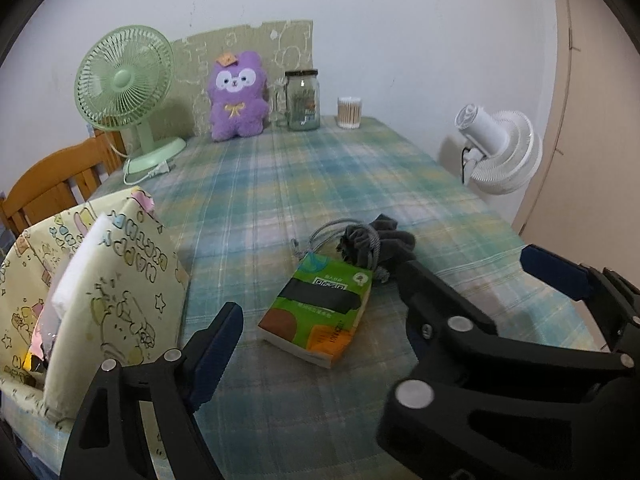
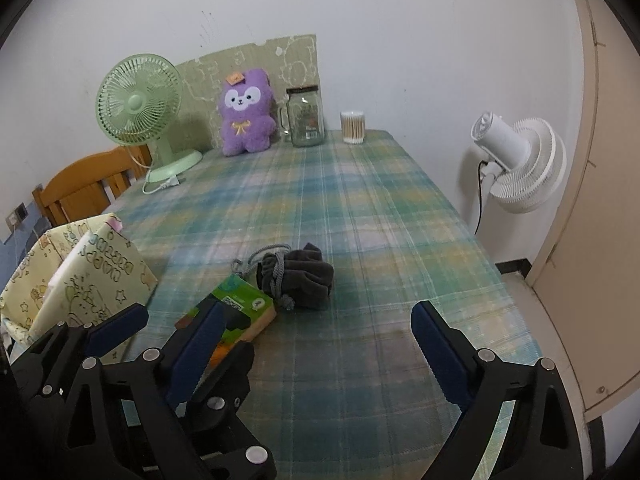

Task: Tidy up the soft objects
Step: 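Close the left tool around the green tissue pack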

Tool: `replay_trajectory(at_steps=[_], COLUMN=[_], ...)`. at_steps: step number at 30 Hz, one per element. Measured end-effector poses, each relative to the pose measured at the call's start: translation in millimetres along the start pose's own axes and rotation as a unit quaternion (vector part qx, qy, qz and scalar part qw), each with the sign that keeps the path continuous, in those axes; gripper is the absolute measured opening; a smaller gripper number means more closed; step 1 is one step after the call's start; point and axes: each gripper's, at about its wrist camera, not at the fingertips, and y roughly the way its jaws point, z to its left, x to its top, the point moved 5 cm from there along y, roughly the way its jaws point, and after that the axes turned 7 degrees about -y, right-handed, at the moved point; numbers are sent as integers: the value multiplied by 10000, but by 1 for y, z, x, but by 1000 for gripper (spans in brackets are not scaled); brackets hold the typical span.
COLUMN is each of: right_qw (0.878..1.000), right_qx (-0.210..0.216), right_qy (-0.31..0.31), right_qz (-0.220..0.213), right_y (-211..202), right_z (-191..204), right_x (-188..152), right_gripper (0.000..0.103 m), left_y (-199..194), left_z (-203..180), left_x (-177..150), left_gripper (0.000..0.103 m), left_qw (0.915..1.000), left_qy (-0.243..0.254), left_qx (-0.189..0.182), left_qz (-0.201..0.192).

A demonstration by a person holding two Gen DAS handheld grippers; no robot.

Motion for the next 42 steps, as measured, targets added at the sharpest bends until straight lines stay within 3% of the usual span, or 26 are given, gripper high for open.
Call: replay_trajectory(at_steps=[17,24,32,42], right_qw=[9989,9982,9979,9982], right_qx=[3,30,92,195], right_qy=[-15,-24,-53,-44], right_qz=[466,597,634,560], right_y=[40,51,56,54], right_z=[-6,-7,-6,3], right_x=[0,1,2,8], right_gripper=[96,96,96,96], left_y=[46,57,56,48], left_z=[7,7,9,23], left_x=[3,0,1,7], left_gripper=[85,75,66,62], left_qw=[9980,9964,9966,9956], left_qy=[-4,-86,-141,-446], left_qx=[106,33,63,503], left_qz=[631,838,808,646])
